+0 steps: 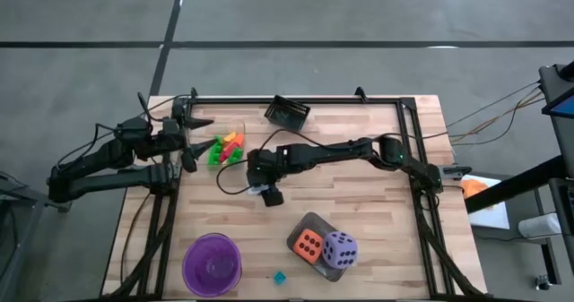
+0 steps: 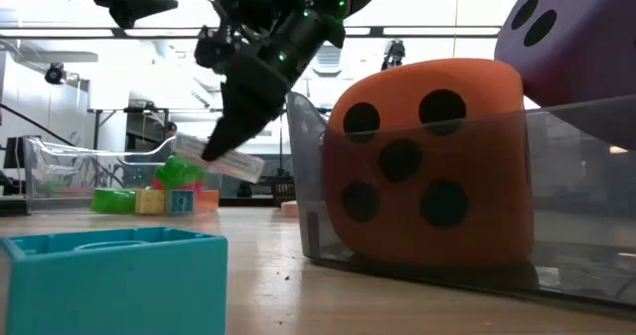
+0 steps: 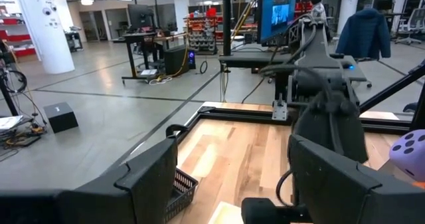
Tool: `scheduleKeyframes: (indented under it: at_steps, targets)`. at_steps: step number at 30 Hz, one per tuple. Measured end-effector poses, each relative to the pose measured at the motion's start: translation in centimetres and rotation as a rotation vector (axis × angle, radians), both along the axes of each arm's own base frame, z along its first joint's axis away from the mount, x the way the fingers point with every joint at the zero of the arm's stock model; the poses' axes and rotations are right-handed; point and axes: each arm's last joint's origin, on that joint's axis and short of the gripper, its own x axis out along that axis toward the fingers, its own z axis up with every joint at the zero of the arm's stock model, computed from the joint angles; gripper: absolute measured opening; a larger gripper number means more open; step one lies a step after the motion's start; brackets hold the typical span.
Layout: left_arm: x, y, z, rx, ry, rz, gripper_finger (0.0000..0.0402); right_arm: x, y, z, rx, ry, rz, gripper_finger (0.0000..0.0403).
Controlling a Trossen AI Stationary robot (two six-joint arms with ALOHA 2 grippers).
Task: Pick & Place Toys
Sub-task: Put the blue playing card box into the black bin
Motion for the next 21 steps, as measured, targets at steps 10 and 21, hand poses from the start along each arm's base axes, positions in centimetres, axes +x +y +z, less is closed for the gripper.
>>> scheduleKeyframes:
  at_steps: [10,21]
  targets:
    - [0.0,0.0,-0.1,-0.003,0.01,0.0,0.0285,0.9,0.8,-1.2,0.139,-0.23,0.102,0.0293]
    - [0.0,0.0,-0.1,-0.002,0.011,0.0,0.0285,-2.2,1.1,-3.0,0.248,-0.616,0.123,0.0261]
